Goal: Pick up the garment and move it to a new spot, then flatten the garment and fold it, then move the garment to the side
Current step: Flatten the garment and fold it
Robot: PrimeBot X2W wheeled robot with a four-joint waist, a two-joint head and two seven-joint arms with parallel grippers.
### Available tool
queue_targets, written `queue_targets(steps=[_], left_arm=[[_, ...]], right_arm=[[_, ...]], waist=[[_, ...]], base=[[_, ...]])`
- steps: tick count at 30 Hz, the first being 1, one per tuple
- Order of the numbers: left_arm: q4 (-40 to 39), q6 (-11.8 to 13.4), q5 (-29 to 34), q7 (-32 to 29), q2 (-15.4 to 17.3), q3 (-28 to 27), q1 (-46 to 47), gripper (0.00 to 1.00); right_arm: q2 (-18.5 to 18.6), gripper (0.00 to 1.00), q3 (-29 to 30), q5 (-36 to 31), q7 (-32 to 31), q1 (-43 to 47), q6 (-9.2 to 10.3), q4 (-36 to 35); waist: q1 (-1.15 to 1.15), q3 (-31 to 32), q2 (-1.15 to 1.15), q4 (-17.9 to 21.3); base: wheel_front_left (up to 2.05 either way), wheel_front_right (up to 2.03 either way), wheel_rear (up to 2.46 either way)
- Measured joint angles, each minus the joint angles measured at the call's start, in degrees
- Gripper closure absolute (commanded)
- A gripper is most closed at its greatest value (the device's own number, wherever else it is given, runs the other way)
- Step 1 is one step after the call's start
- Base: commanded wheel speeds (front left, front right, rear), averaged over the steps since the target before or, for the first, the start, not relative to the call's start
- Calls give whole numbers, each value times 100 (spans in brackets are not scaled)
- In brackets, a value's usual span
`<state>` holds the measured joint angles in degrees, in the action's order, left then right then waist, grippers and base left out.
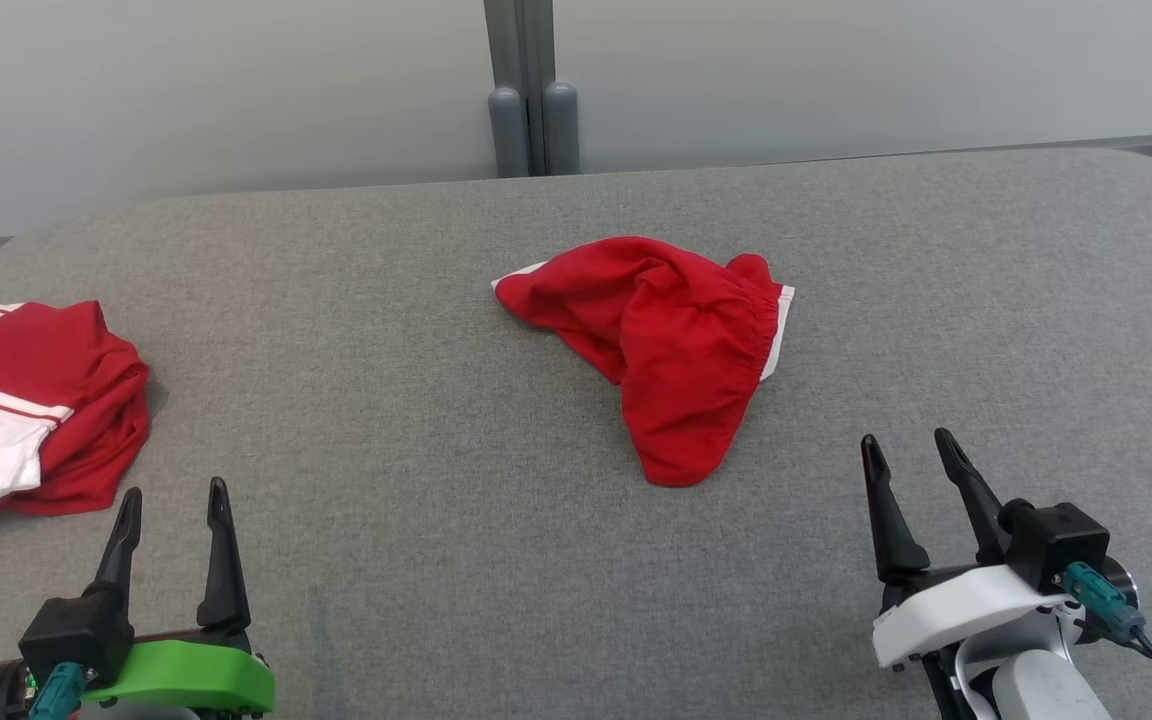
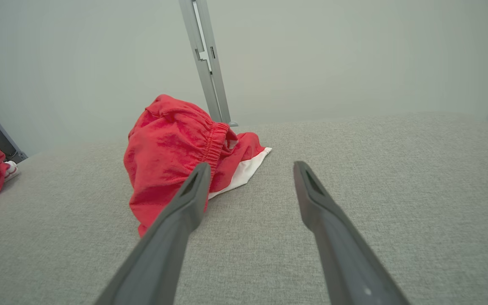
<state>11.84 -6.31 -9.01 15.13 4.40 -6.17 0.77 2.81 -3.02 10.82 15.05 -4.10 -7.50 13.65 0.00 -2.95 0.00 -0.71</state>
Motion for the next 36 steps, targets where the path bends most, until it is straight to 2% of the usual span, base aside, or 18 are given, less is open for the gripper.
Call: queue_targets(steps=[25,36], left_arm=[[120,-67,107,0,-82,-118,2,0],[160,-75,115,0,-120,-23,50,0]], right_arm=[[0,0,-66,10,0,32,0,-22],[29,0,-474,-71,0,-455,0,401]], waist=[[0,103,0,-27],[0,22,0,-198]], base=[[0,0,0],[0,0,0]])
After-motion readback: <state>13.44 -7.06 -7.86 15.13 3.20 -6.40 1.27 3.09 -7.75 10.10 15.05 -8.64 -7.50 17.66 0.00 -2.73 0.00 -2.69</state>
